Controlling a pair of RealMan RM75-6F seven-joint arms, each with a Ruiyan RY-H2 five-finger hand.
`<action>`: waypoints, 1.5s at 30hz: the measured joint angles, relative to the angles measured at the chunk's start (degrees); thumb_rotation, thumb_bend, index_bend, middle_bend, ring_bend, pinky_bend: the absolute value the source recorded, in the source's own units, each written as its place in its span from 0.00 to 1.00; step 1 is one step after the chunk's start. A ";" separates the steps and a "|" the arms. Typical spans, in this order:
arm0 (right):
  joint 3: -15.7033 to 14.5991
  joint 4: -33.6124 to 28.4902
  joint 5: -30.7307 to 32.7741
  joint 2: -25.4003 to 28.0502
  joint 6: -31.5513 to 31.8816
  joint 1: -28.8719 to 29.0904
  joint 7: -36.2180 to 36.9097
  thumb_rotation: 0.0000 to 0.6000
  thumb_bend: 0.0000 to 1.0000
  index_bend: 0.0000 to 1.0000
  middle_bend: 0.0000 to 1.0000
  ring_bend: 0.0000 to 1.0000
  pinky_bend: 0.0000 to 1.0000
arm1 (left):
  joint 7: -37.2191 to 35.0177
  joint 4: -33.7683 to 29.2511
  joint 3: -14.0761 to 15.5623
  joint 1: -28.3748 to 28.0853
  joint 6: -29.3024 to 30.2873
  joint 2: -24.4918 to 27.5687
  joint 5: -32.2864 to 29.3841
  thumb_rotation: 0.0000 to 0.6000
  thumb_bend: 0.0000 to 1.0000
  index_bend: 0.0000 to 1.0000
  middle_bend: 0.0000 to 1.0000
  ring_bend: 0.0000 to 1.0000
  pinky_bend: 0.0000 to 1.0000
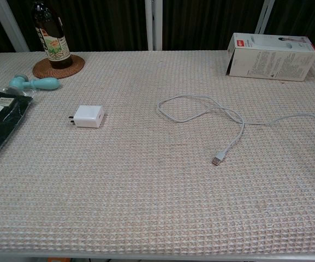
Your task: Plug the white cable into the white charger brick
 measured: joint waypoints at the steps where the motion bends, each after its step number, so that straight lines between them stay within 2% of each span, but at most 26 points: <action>1: -0.05 0.06 -0.20 0.04 0.21 -0.07 0.11 1.00 0.17 0.07 0.20 0.01 0.01 | -0.16 0.08 -0.04 0.08 0.06 0.03 0.14 1.00 0.17 0.13 0.16 0.03 0.00; 10: -0.88 0.47 -2.04 0.59 1.98 -1.21 1.33 1.00 0.17 0.07 0.20 0.01 0.01 | -2.04 1.61 -0.24 0.65 -0.13 0.56 1.38 1.00 0.17 0.13 0.16 0.03 0.00; 15: -1.18 -0.01 -4.67 0.77 0.61 0.35 1.02 1.00 0.17 0.07 0.21 0.01 0.01 | -2.72 1.98 -0.37 0.85 -0.30 0.42 2.14 1.00 0.17 0.13 0.16 0.03 0.00; 18: -1.38 -0.99 -7.25 0.71 -2.54 3.05 0.01 1.00 0.18 0.12 0.23 0.01 0.01 | -2.68 1.92 -0.39 0.81 -0.41 0.24 2.89 1.00 0.17 0.13 0.16 0.03 0.00; 24: -0.98 -4.04 -11.31 -0.20 -13.49 11.33 -4.15 1.00 0.19 0.26 0.28 0.02 0.01 | -2.28 1.13 -0.36 1.01 -0.54 0.56 3.65 1.00 0.17 0.13 0.16 0.03 0.00; 31: 1.10 -6.01 -11.21 -5.18 -30.01 22.23 -13.99 1.00 0.24 0.29 0.31 0.03 0.01 | -2.21 1.01 -0.43 1.14 -1.21 0.43 3.57 1.00 0.17 0.13 0.16 0.03 0.00; 35: 1.96 -5.54 -9.78 -9.66 -35.70 26.13 -21.60 1.00 0.27 0.31 0.32 0.03 0.01 | -2.56 1.22 -0.63 1.11 -1.87 0.47 3.01 1.00 0.17 0.13 0.16 0.03 0.00; 40: 2.45 -3.23 -7.23 -15.36 -39.52 28.99 -29.94 1.00 0.27 0.35 0.33 0.03 0.01 | -3.08 1.55 -0.72 0.99 -2.99 0.42 2.42 1.00 0.17 0.13 0.16 0.03 0.00; 45: 2.02 -0.08 -5.66 -18.88 -40.68 30.36 -35.28 1.00 0.28 0.38 0.33 0.04 0.01 | -3.67 2.04 -0.85 0.98 -3.46 0.17 2.13 1.00 0.17 0.13 0.16 0.03 0.00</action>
